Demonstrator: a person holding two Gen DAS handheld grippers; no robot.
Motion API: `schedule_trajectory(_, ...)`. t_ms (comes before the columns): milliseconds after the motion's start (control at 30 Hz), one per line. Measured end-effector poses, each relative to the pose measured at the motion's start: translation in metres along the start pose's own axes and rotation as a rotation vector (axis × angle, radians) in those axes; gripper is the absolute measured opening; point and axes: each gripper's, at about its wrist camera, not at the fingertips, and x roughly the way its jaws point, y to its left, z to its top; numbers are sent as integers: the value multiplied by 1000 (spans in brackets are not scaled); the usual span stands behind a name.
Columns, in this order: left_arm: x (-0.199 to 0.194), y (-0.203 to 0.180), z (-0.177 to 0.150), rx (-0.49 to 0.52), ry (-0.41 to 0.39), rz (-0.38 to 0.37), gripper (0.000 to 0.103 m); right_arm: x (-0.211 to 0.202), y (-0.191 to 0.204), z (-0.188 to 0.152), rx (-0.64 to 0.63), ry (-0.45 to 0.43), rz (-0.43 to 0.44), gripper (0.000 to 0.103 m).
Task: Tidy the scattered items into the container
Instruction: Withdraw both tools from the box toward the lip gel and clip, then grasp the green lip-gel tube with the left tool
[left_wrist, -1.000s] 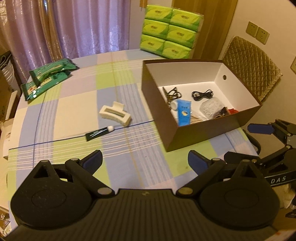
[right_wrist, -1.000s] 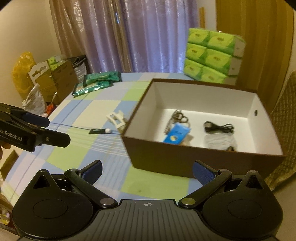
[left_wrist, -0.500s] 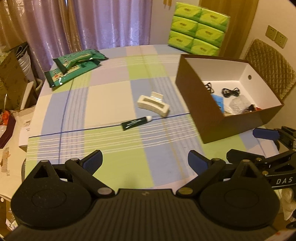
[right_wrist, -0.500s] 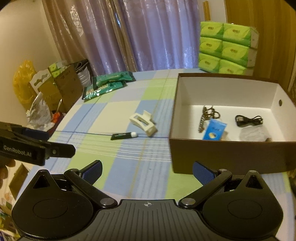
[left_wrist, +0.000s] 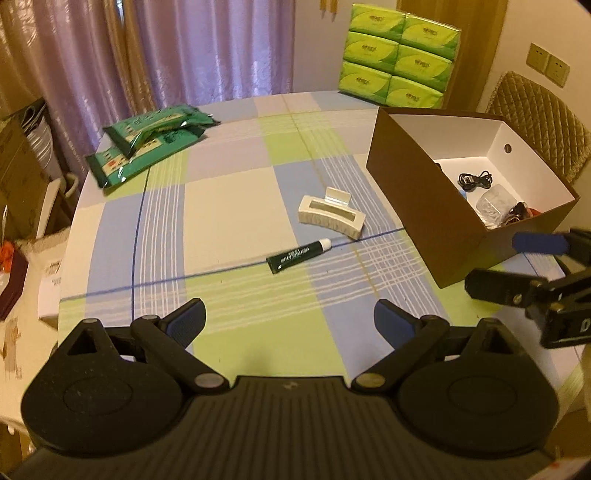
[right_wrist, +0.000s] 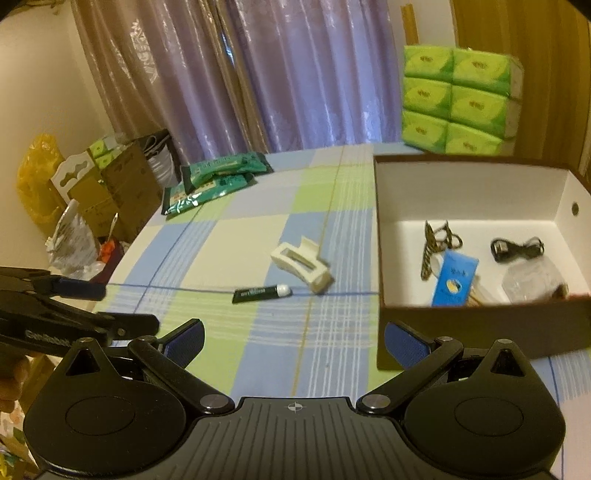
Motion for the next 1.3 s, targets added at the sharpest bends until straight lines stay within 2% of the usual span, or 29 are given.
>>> schedule_trajectory(200, 27, 5, 10, 64, -14, -34, 88, 11, 0, 15, -14, -18, -1, 100)
schedule_trajectory(233, 32, 5, 12, 75, -9, -38, 84, 13, 0, 17, -15, -19, -2, 100)
schedule_trajectory(300, 42, 5, 15, 93, -5, -55, 79, 17, -2, 22, -23, -23, -8, 88)
schedule_trajectory(467, 70, 3, 22, 145, -2, -96, 72, 31, -12, 35, -3, -20, -12, 74)
schedule_trajectory(533, 83, 2, 26, 174, 6, -115, 66, 35, -16, 40, 6, -22, -20, 74)
schedule_trajectory(667, 110, -2, 32, 234, 31, -153, 46, 40, -28, 47, 27, -24, -40, 74)
schedule_trajectory(933, 154, -10, 40, 335, 44, -173, 42, 42, -47, 50, 71, -19, -73, 74)
schedule_trajectory(1000, 163, -14, 40, 360, 54, -175, 36, 43, -50, 51, 79, -17, -77, 74)
schedule_trajectory(1067, 172, -16, 39, 377, 75, -173, 22, 44, -51, 51, 84, -14, -79, 74)
schedule_trajectory(1300, 169, -8, 31, 371, 80, -146, 15, 51, -45, 55, 71, -11, -58, 74)
